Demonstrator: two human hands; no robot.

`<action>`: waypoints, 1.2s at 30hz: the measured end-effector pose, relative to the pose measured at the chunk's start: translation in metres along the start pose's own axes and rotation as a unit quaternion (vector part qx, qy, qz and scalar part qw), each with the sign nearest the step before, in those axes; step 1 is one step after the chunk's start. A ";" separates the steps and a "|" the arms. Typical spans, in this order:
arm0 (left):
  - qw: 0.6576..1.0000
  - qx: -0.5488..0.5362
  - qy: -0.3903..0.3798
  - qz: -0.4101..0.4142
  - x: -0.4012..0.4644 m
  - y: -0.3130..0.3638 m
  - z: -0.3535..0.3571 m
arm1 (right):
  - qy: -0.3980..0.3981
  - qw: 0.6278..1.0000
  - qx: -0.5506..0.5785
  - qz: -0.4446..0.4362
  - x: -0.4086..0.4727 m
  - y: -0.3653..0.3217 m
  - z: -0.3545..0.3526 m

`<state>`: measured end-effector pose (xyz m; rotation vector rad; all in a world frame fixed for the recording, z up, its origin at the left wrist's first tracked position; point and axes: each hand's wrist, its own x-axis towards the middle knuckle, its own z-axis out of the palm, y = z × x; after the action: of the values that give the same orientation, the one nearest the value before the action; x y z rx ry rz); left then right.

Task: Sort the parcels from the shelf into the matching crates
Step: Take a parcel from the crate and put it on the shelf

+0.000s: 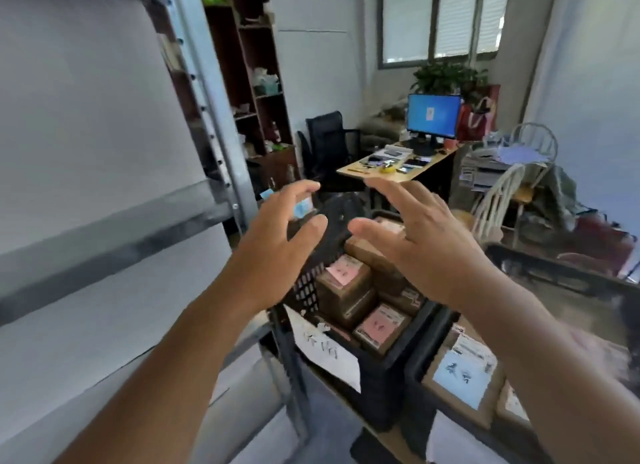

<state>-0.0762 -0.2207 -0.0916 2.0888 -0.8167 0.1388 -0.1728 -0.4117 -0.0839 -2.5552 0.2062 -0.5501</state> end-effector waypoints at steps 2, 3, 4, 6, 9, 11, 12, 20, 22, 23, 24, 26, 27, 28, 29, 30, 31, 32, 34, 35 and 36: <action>0.998 0.043 0.040 -0.036 -0.039 -0.001 -0.035 | -0.022 0.998 0.042 -0.052 0.001 -0.034 0.015; 0.995 0.058 0.060 -0.055 -0.059 -0.002 -0.055 | -0.036 0.994 0.062 -0.077 0.000 -0.055 0.024; 0.991 0.072 0.081 -0.072 -0.079 -0.004 -0.074 | -0.050 0.990 0.080 -0.102 -0.002 -0.075 0.033; 0.982 0.090 0.124 -0.108 -0.121 -0.005 -0.116 | -0.074 0.979 0.113 -0.155 -0.009 -0.120 0.054; 0.963 0.112 0.195 -0.149 -0.187 -0.006 -0.178 | -0.109 0.958 0.144 -0.224 -0.028 -0.188 0.086; 0.947 0.139 0.232 -0.171 -0.234 -0.007 -0.216 | -0.132 0.945 0.144 -0.263 -0.046 -0.235 0.108; 0.939 0.148 0.250 -0.184 -0.258 -0.007 -0.234 | -0.139 0.938 0.146 -0.284 -0.056 -0.259 0.119; 0.872 0.191 0.360 -0.271 -0.472 -0.022 -0.371 | -0.197 0.876 0.195 -0.394 -0.164 -0.463 0.203; 0.858 0.198 0.373 -0.292 -0.521 -0.031 -0.406 | -0.214 0.869 0.201 -0.399 -0.196 -0.514 0.224; 0.853 0.200 0.378 -0.300 -0.541 -0.035 -0.421 | -0.221 0.864 0.211 -0.401 -0.210 -0.535 0.233; 0.846 0.203 0.386 -0.308 -0.565 -0.039 -0.440 | -0.227 0.857 0.221 -0.406 -0.226 -0.563 0.244; 0.833 0.201 0.401 -0.324 -0.606 -0.046 -0.473 | -0.237 0.848 0.232 -0.413 -0.254 -0.613 0.262; 0.828 0.198 0.407 -0.330 -0.624 -0.048 -0.488 | -0.244 0.844 0.235 -0.416 -0.266 -0.636 0.270; 0.825 0.194 0.412 -0.334 -0.641 -0.052 -0.503 | -0.250 0.839 0.237 -0.421 -0.277 -0.657 0.278; 0.822 0.193 0.415 -0.339 -0.655 -0.056 -0.518 | -0.253 0.835 0.237 -0.427 -0.287 -0.676 0.285; 0.818 0.192 0.419 -0.344 -0.669 -0.060 -0.532 | -0.257 0.830 0.239 -0.433 -0.295 -0.695 0.293; 0.815 0.190 0.424 -0.348 -0.681 -0.064 -0.545 | -0.260 0.826 0.239 -0.439 -0.301 -0.712 0.299; 0.811 0.187 0.429 -0.350 -0.692 -0.069 -0.558 | -0.260 0.824 0.239 -0.444 -0.306 -0.730 0.306; 0.804 0.185 0.441 -0.354 -0.710 -0.080 -0.585 | -0.258 0.822 0.235 -0.450 -0.312 -0.762 0.319; 0.800 0.186 0.447 -0.355 -0.718 -0.087 -0.597 | -0.259 0.821 0.237 -0.450 -0.314 -0.778 0.326; 0.798 0.187 0.450 -0.355 -0.726 -0.094 -0.610 | -0.261 0.819 0.242 -0.451 -0.315 -0.793 0.334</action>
<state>-0.4694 0.6457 -0.0518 2.1731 0.6224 0.8515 -0.2873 0.4969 -0.0458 -2.0448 -1.2288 -0.1407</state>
